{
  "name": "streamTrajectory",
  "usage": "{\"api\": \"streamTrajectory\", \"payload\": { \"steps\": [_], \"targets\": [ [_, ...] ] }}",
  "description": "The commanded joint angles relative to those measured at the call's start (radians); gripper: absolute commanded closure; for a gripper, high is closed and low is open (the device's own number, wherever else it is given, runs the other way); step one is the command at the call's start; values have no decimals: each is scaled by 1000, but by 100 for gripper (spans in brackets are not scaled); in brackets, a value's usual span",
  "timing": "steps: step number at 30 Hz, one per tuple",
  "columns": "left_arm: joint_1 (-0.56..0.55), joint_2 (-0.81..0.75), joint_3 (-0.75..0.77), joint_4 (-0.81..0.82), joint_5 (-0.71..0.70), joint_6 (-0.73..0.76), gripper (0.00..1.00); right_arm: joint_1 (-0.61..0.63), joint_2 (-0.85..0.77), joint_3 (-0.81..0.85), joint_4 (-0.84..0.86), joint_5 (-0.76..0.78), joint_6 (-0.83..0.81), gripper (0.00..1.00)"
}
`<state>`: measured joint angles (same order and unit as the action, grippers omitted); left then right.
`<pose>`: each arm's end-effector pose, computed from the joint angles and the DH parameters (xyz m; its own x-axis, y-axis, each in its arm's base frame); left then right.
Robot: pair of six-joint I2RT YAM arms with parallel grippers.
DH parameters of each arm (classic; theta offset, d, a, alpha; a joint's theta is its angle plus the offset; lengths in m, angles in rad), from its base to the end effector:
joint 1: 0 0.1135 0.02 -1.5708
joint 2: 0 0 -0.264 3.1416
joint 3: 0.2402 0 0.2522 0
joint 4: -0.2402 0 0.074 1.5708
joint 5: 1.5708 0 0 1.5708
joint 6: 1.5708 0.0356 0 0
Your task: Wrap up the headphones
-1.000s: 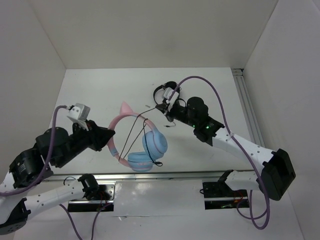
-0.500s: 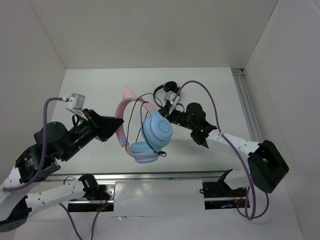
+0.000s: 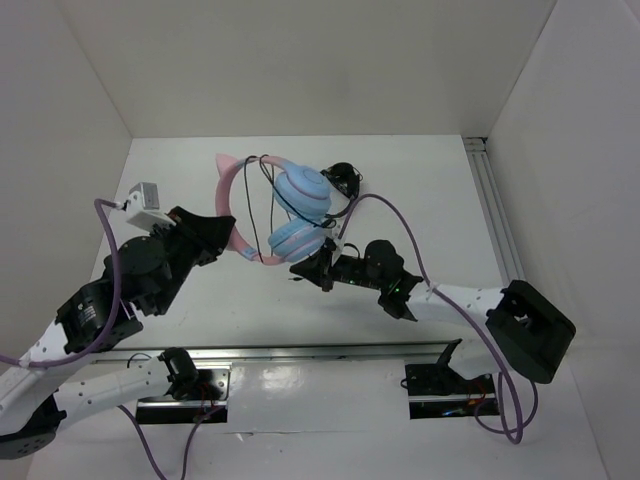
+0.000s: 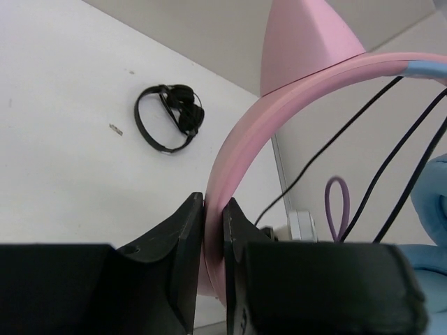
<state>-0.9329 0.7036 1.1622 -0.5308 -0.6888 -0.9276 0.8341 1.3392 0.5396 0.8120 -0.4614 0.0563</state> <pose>0.0855 -0.0773 0.4392 -0.2199 -0.7406 -0.6349 0.1112 0.6276 -0.7706 0.1757 0.2173 0.2379 -0.0458 0.0245 -0.9986 -0.9613 0.2709 0.0508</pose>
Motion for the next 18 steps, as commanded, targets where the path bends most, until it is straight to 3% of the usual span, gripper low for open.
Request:
{"api": "streamTrajectory", "payload": {
  "steps": [1,11,14,18],
  "targets": [
    [-1,2,56,132,-153,-119,100,51,-28,-17,98,47,11,100],
    [-1,48,88,58,-301,-198,100,250,-103,-69,64,115,2,100],
    [-1,59,68,58,-324,-235,100,368,-89,-44,9,200,-24,100],
    [-1,80,59,13,-360,-303,100,434,-49,-3,-22,282,-47,100]
  ]
}}
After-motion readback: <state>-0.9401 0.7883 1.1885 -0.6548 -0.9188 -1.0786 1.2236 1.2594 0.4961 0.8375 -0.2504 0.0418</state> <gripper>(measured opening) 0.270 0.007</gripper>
